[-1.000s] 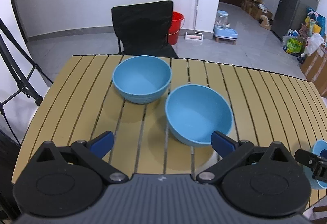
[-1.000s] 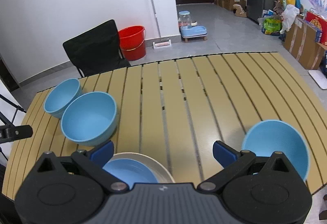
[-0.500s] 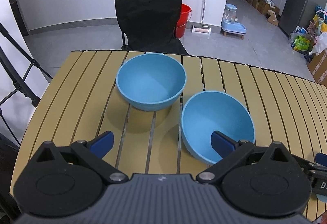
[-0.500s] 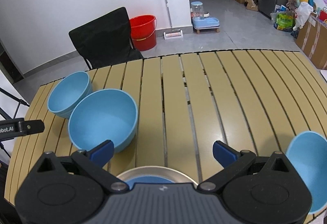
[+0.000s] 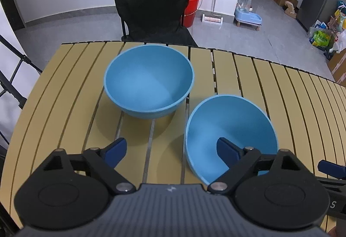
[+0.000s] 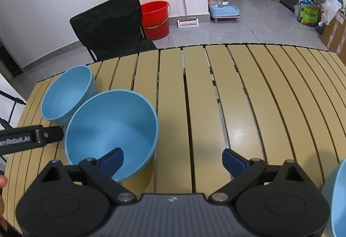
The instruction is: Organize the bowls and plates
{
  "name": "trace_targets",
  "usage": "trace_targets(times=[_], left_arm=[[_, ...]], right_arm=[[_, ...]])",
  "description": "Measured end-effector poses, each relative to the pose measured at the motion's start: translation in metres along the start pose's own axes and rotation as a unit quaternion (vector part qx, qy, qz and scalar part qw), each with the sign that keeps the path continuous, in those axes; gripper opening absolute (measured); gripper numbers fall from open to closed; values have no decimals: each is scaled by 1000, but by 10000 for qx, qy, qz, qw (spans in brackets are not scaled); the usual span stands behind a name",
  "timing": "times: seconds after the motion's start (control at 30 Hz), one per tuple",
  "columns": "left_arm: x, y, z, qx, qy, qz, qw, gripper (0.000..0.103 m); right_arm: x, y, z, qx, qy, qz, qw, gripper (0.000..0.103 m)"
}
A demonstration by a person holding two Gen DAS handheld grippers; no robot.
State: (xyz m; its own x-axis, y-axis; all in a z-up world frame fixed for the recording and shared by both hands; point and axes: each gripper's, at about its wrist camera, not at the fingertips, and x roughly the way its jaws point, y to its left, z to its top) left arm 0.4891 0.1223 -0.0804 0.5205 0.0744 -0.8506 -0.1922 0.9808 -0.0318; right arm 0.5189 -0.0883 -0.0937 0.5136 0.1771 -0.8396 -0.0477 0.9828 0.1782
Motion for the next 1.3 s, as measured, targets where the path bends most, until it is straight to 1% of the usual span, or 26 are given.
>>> trace_targets(times=[0.03,0.17,0.23,0.27,0.37,0.43,0.5,0.6,0.63,0.7,0.73,0.87,1.0,1.1,1.3], left_arm=[[2,0,1,-16,9,-11,10000,90],[11,-3,3,-24,77,-7,10000,82],[14,-4,3,-20,108,-4,9999,79],[16,-5,4,-19,131,-3,9999,76],[21,-8,7,-25,210,-18,9998,66],[23,-10,8,-19,217,-31,9998,61],[25,-11,9,-17,232,-36,9997,49],[28,-13,10,-31,276,-55,9996,38],[29,-13,10,-27,284,-60,9996,36],[31,-14,10,-26,306,-76,9995,29],[32,-14,10,-33,311,-82,9995,27],[36,-15,10,-83,333,-91,9994,14],[39,-15,10,-79,327,-125,9994,8],[40,-15,8,-78,349,-131,9993,5],[38,-16,7,-45,318,-130,9994,5]], right_arm=[[3,1,1,5,17,2,10000,98],[12,1,5,80,73,16,9999,90],[15,0,6,105,98,25,9999,88],[17,0,7,107,105,31,9999,86],[21,0,8,99,152,33,9998,75],[24,0,10,106,191,70,9997,72],[26,1,12,117,214,121,9996,61],[30,1,14,145,270,230,9993,51],[31,1,15,147,289,261,9991,49],[34,2,15,145,311,282,9990,42],[36,2,15,148,324,295,9989,40],[41,1,15,205,404,384,9982,22],[45,0,13,271,437,455,9976,10],[48,-2,11,304,453,517,9972,7],[47,-2,9,349,410,526,9972,7]])
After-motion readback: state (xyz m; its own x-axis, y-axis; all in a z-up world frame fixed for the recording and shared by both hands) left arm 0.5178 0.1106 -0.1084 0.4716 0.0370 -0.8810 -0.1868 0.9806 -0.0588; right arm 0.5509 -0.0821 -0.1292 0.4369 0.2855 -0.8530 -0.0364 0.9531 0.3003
